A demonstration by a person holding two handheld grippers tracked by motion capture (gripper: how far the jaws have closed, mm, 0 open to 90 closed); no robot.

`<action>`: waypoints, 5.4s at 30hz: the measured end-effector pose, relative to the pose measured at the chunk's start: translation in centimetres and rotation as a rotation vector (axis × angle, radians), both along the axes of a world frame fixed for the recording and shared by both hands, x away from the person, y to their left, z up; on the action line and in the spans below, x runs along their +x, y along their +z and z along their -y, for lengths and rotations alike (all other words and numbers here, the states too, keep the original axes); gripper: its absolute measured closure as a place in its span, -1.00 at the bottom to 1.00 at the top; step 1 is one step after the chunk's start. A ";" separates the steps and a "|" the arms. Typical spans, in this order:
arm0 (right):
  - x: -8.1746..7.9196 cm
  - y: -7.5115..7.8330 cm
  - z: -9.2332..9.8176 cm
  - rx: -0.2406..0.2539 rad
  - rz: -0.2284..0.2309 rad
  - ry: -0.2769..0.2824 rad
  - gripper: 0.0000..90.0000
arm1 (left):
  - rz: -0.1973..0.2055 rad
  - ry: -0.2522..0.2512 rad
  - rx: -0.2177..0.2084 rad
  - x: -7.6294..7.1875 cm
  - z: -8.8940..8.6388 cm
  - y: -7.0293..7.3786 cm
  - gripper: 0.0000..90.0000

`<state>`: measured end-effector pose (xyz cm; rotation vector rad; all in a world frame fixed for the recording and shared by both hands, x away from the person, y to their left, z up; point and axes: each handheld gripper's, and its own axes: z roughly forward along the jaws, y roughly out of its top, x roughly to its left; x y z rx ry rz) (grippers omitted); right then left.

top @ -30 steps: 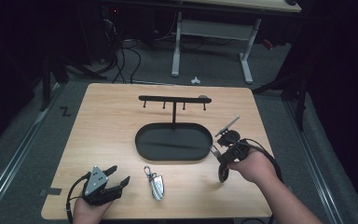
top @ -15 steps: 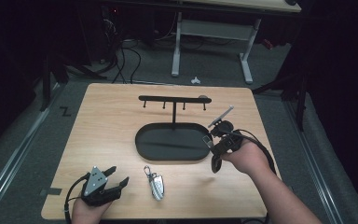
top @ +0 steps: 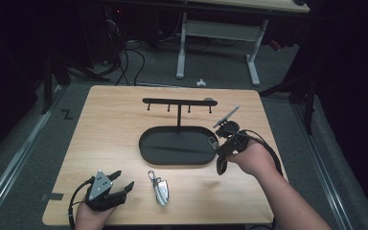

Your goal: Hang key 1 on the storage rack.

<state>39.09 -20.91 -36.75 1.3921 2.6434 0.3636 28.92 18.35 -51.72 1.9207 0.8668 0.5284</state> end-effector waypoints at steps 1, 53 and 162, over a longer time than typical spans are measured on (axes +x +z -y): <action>0.0 0.1 -0.1 0.004 -0.003 -0.008 0.79 | -0.001 0.001 0.000 0.0 0.0 0.0 -0.17; 7.1 3.3 -6.6 0.027 0.129 -0.013 0.79 | 0.002 -0.005 -0.006 -0.2 -0.3 0.1 -0.16; -16.1 -14.5 9.0 0.392 0.461 -0.191 0.18 | -0.114 -0.453 0.242 -1.8 19.4 -0.7 0.71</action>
